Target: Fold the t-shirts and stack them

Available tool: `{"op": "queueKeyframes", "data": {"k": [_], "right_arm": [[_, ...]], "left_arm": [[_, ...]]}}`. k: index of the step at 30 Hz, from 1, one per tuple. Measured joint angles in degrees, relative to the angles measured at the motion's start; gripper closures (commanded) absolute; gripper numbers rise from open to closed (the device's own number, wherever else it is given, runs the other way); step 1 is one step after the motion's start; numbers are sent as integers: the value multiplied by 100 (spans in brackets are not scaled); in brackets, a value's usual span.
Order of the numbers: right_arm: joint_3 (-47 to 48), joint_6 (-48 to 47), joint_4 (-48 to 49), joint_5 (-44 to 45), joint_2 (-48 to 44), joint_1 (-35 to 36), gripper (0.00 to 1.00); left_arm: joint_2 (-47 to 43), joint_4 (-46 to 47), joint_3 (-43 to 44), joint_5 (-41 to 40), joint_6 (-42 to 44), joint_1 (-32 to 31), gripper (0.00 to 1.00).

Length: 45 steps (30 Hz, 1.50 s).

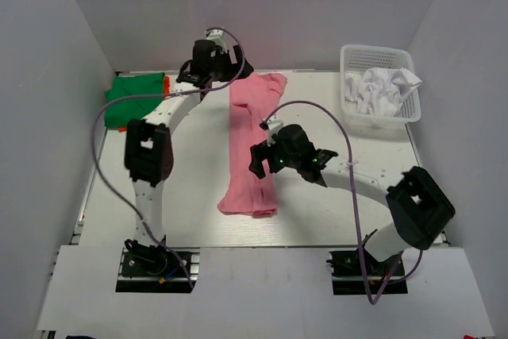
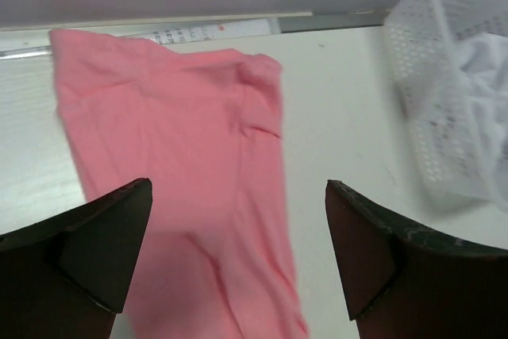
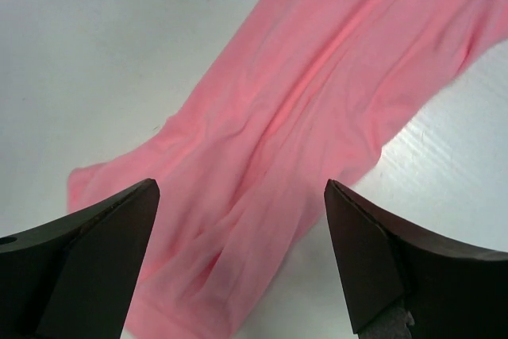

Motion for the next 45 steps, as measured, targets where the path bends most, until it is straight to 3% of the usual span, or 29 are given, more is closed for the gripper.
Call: {"op": "queueKeyframes", "data": {"k": [3, 8, 10, 16, 18, 23, 24, 26, 31, 35, 36, 39, 45], "right_arm": [[-356, 269, -111, -55, -455, 0, 10], [-898, 772, -625, -262, -640, 0, 12], [-1036, 953, -892, -361, -640, 0, 13], [-1204, 1370, -1145, -654, -640, -2, 40], [-1292, 1482, -1143, -780, -640, -2, 54], [-1436, 1727, -1237, -988, -643, -2, 70], [-1451, 1733, -1239, -1021, -643, -2, 87], [-1491, 1788, -1226, -1093, -645, -2, 100], [-1775, 1908, -1185, -1134, -752, -42, 100], [-2197, 2028, -1043, -1132, -1108, -122, 100], [-2269, 2063, -1005, -1143, -1163, -146, 100], [-2441, 2177, -831, -1156, -1294, -208, 100], [-2736, 2326, -793, -1051, -1681, -356, 100]], "left_arm": [[-1655, -120, -1176, -149, 11, -39, 0], [-4291, 24, -3901, -291, -426, -138, 3], [-4872, 7, -4913, -306, -660, -192, 15], [-5296, -855, -7071, -417, -1200, -396, 17], [-5351, -1154, -7348, -391, -1292, -470, 19], [-5556, -1438, -7593, -181, -1388, -756, 22], [-5571, -1467, -7661, -131, -1401, -837, 25], [-5574, -1460, -7785, -72, -1425, -927, 28], [-5558, -1408, -8004, 81, -1534, -1180, 39], [-5403, -1274, -8043, 133, -1604, -1303, 57], [-5342, -1213, -8041, 166, -1620, -1320, 72], [-5139, -1080, -8052, 221, -1727, -1394, 100], [-5104, -986, -8063, 299, -1864, -1480, 100]]}}
